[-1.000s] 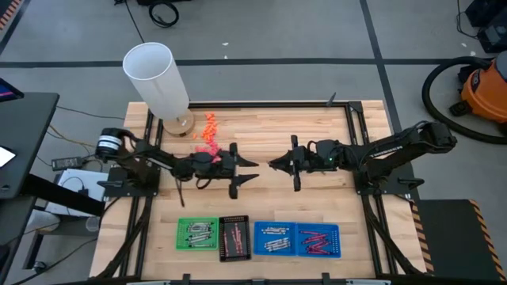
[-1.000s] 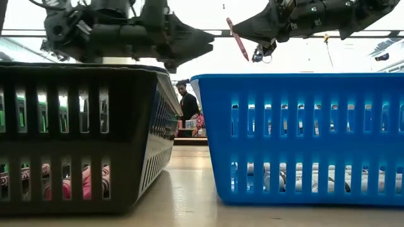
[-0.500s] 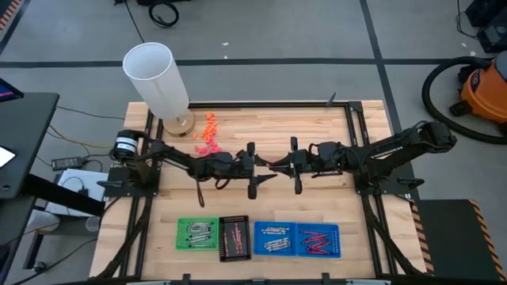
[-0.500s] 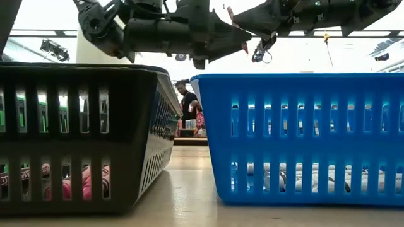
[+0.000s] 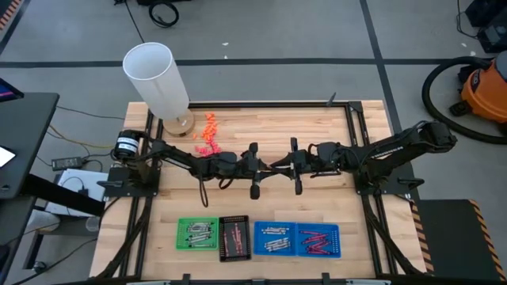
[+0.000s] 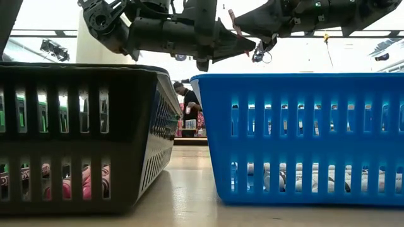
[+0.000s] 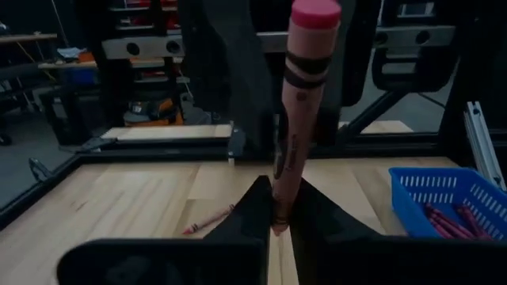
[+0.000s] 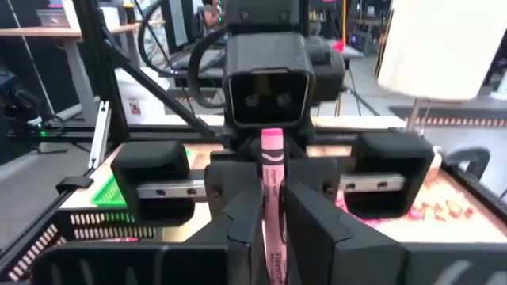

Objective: Sort crayons
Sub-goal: Put the pink crayon into the black bin

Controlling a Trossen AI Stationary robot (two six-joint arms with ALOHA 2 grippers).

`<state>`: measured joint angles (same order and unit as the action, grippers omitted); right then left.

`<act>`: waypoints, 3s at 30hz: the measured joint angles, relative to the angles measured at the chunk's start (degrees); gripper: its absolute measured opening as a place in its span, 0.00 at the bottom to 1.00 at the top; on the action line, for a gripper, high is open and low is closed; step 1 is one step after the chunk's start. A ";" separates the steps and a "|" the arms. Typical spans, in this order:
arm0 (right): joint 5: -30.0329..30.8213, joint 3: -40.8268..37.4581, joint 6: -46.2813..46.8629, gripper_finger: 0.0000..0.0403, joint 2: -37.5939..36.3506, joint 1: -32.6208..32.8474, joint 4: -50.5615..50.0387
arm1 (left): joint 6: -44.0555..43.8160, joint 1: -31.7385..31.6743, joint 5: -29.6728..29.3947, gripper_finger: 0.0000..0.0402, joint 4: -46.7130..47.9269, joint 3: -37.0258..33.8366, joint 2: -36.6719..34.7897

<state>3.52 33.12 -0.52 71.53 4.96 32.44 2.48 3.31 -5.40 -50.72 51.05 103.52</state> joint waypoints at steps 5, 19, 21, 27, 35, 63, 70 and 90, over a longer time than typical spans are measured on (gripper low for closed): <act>-0.01 0.00 0.97 0.22 -1.71 0.78 -4.41 | -0.15 0.17 0.05 0.06 4.50 0.01 -1.80; -0.56 0.00 2.73 0.27 -5.07 2.78 -15.44 | -0.60 5.72 12.68 0.11 24.02 -0.02 -5.68; -0.54 0.00 3.41 0.27 -5.07 3.08 -15.96 | -0.91 7.10 14.81 0.11 26.29 0.00 -5.70; -0.32 0.00 3.77 0.27 -5.07 4.11 -16.42 | 1.27 12.43 16.82 0.11 32.31 0.00 -5.70; 0.08 0.00 3.99 0.27 -5.07 4.32 -16.67 | 10.19 19.72 16.63 0.11 37.04 -0.02 -5.70; 0.06 -2.43 3.99 0.27 -5.07 4.29 -16.67 | 31.85 26.69 -3.27 0.40 54.44 -0.02 -5.68; 0.08 -2.43 4.84 0.27 -5.07 4.29 -16.69 | 31.69 28.40 -14.32 0.50 53.49 -0.02 -5.68; 6.27 -2.43 8.39 0.27 -5.07 3.03 -24.12 | 29.64 26.66 -17.24 0.40 52.09 0.02 -15.17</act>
<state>9.79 30.70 7.87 66.46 7.99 8.32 32.12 29.97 -22.64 1.37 51.07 88.36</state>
